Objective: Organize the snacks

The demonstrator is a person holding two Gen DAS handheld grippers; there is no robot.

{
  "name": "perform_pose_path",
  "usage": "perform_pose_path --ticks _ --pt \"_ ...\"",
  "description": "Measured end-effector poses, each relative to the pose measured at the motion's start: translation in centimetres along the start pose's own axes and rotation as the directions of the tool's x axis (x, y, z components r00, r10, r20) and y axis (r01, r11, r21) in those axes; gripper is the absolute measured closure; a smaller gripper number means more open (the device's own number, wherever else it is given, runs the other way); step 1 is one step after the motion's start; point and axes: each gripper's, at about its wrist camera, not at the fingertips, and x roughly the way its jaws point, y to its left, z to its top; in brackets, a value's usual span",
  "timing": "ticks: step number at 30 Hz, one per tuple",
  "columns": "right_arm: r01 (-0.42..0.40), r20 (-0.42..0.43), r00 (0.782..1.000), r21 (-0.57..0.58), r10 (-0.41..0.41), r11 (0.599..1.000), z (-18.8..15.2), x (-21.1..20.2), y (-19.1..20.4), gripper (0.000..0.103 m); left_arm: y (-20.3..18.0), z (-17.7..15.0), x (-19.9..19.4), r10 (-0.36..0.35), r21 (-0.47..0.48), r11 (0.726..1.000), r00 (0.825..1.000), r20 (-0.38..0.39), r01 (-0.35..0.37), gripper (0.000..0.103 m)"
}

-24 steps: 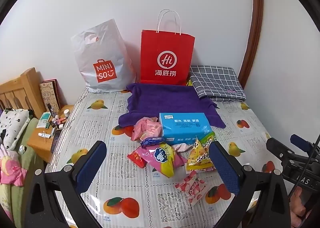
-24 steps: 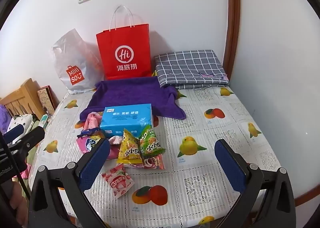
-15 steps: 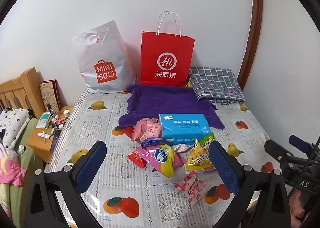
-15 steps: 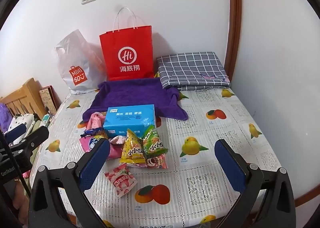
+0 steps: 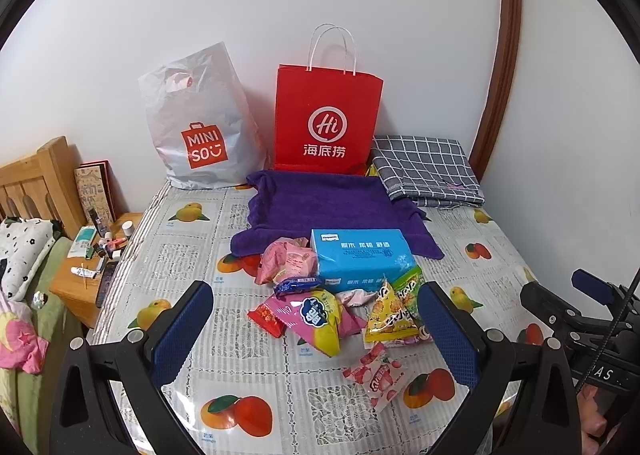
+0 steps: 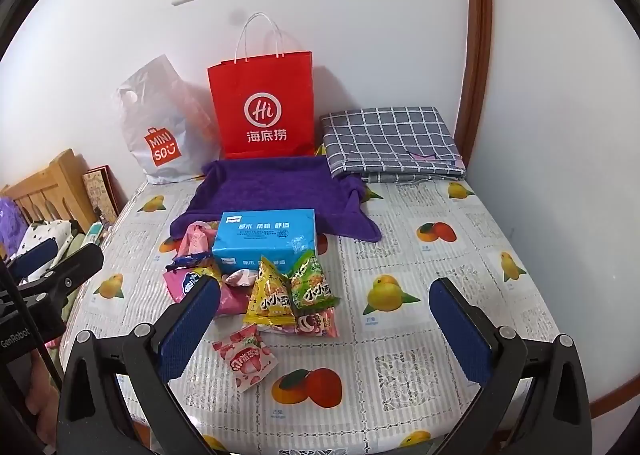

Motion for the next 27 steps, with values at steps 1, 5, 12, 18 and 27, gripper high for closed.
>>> perform_pose_path --ticks 1,5,12,18,27 --pt "0.001 -0.001 1.0 0.001 -0.001 1.0 0.0 0.1 0.0 0.0 -0.1 0.0 0.0 0.002 0.005 1.0 1.0 -0.001 -0.002 0.001" --pt "-0.002 -0.006 1.0 0.01 0.002 1.0 0.1 0.3 -0.2 0.0 -0.3 0.0 -0.1 0.002 0.01 1.0 1.0 0.0 -0.002 0.001" --pt "-0.012 -0.007 1.0 0.012 0.012 1.0 0.3 0.3 -0.1 0.0 -0.2 0.4 -0.5 0.004 0.014 1.0 1.0 0.002 -0.004 0.001" --pt "-0.024 -0.009 1.0 0.016 0.024 1.0 0.5 0.2 -0.1 0.0 -0.2 0.6 -0.9 -0.001 0.014 1.0 1.0 0.012 0.0 0.001" --pt "-0.033 0.004 0.999 0.024 0.033 0.999 0.2 -0.6 -0.1 0.0 -0.6 0.4 -1.2 -0.009 0.017 1.0 1.0 0.021 0.009 0.001"
